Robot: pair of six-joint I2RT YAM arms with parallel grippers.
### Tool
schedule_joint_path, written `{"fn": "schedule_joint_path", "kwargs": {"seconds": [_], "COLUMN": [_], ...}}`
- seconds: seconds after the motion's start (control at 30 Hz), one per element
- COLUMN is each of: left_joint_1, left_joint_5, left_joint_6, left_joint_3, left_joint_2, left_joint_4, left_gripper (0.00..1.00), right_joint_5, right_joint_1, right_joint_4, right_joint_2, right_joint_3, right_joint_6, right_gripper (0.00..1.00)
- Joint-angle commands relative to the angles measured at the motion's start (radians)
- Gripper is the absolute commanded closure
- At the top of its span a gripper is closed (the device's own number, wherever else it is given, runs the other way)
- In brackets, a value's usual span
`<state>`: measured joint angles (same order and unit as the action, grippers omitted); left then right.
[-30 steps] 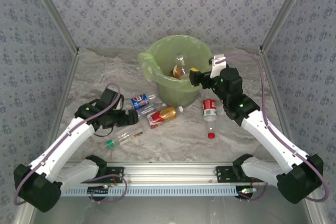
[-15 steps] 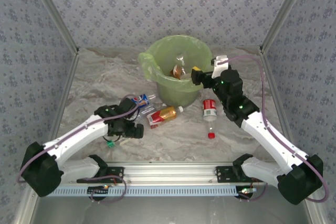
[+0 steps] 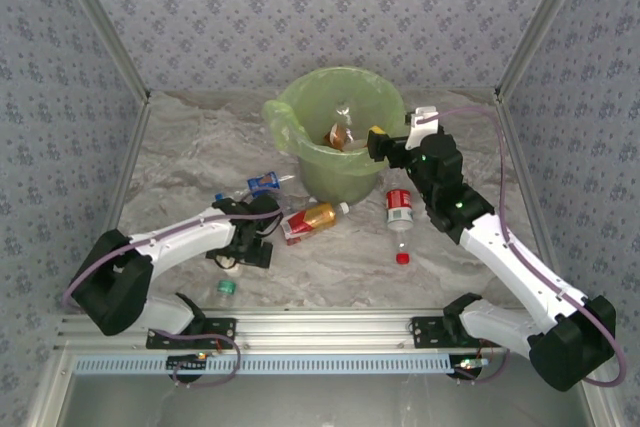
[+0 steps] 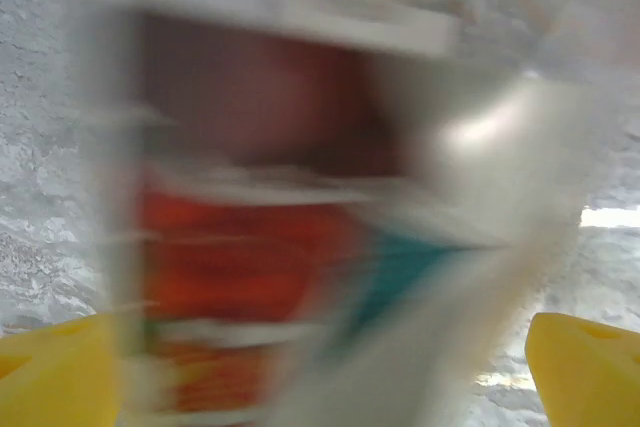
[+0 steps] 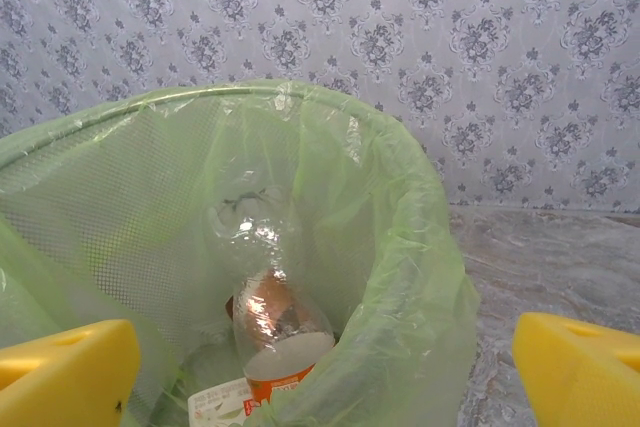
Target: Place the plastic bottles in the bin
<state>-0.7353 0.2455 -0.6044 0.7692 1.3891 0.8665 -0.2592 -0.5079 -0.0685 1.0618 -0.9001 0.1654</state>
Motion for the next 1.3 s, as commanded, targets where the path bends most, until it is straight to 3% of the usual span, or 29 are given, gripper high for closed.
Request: {"fn": "schedule_joint_path", "kwargs": {"seconds": [0.0,0.17,0.37,0.67,0.87,1.1,1.23,1.27], "left_joint_1": [0.002,0.042,0.075,0.07,0.063,0.065,0.073,0.075], "left_joint_5": [0.052,0.022,0.013,-0.09,-0.189,-0.179,-0.199,-0.205], "left_joint_6": [-0.018,-0.012,-0.005,0.032,0.08,0.08,0.06,0.053], "left_joint_3": [-0.013,-0.043,-0.06,-0.083,-0.079,-0.067,-0.059,-0.055], "left_joint_2": [-0.004,-0.004,-0.042,-0.161,-0.318,-0.464,-0.503,-0.509], "left_joint_4": [-0.068,-0.148,-0.182,-0.263,-0.29,-0.323,-0.346,-0.354], "left_gripper": [0.06,0.25,0.35,0.57,0.68,0.78,1.0,1.0], "right_joint_5": [-0.028,-0.029,-0.029,-0.026,-0.019,-0.005,-0.001,0.001], "right_joint_1": [0.007,0.008,0.009,0.009,0.011,0.011,0.011,0.011], "right_joint_4": [-0.015,0.002,0.022,0.035,0.041,0.036,0.039,0.038], "right_joint_2": [-0.017,-0.023,-0.032,-0.026,-0.014,-0.011,-0.013,-0.013], "right_joint_3": [0.0,-0.008,-0.012,-0.02,-0.031,-0.031,-0.033,-0.033], "right_joint_6": [0.026,0.032,0.033,0.031,0.037,0.043,0.042,0.042], "right_gripper": [0.02,0.02,0.02,0.02,0.02,0.02,0.02,0.02]}}
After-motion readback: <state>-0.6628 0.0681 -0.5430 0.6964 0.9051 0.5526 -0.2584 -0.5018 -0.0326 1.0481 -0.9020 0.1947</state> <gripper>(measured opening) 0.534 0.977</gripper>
